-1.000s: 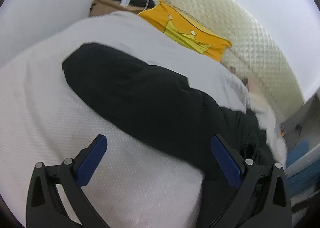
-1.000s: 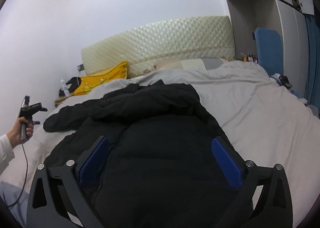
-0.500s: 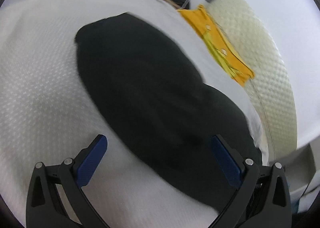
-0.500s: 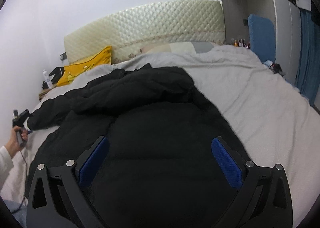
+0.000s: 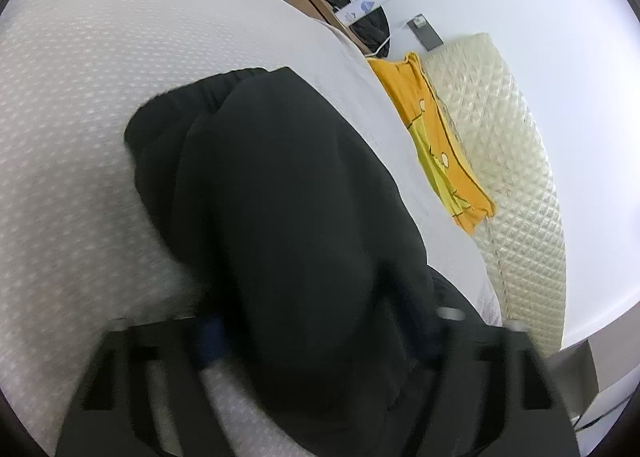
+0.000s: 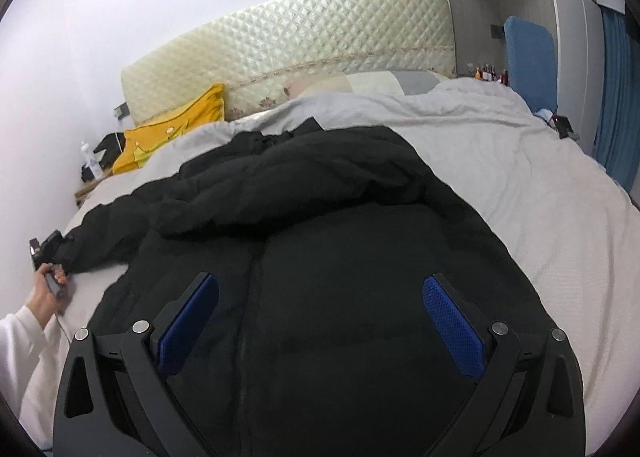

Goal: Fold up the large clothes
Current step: 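Grasp the other sleeve cuff with the left gripper and lift it, then carry the sleeve across the jacket body toward the right gripper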

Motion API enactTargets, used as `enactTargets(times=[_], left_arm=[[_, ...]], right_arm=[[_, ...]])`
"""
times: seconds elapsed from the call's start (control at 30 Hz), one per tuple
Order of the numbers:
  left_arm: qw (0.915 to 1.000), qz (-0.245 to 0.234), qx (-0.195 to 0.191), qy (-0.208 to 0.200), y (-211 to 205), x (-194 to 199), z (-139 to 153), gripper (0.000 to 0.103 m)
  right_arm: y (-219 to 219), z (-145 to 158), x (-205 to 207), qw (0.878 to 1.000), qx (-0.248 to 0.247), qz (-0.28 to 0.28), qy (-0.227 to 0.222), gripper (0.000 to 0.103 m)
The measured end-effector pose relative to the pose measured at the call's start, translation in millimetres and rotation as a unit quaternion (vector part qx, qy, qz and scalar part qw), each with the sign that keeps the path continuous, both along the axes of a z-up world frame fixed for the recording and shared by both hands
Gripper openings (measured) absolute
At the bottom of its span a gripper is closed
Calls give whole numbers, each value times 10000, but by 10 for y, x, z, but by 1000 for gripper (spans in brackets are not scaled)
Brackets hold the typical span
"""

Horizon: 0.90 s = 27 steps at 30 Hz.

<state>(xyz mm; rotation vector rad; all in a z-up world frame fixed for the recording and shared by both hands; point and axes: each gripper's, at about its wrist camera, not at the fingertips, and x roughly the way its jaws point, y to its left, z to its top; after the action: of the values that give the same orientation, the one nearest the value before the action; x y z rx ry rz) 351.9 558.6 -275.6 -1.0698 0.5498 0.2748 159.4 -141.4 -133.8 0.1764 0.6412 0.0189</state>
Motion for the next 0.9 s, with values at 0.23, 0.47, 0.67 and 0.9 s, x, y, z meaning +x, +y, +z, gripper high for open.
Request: enactTargets(times=[0.23, 0.47, 0.67, 0.9], left_arm=[[9978, -156, 638, 16, -75, -8, 322, 14], [9903, -126, 1385, 12, -307, -167, 1054, 7], [9846, -167, 1735, -88, -600, -309, 1586, 6], [9665, -445, 2523, -149, -1201, -298, 2188, 6]], right_arm=[[-20, -29, 33, 10000, 24, 8, 86, 103], [-114, 72, -95, 9998, 81, 108, -137, 103], [-170, 126, -159, 9995, -24, 220, -209, 103], [-212, 229, -326, 9970, -169, 452, -611, 103]])
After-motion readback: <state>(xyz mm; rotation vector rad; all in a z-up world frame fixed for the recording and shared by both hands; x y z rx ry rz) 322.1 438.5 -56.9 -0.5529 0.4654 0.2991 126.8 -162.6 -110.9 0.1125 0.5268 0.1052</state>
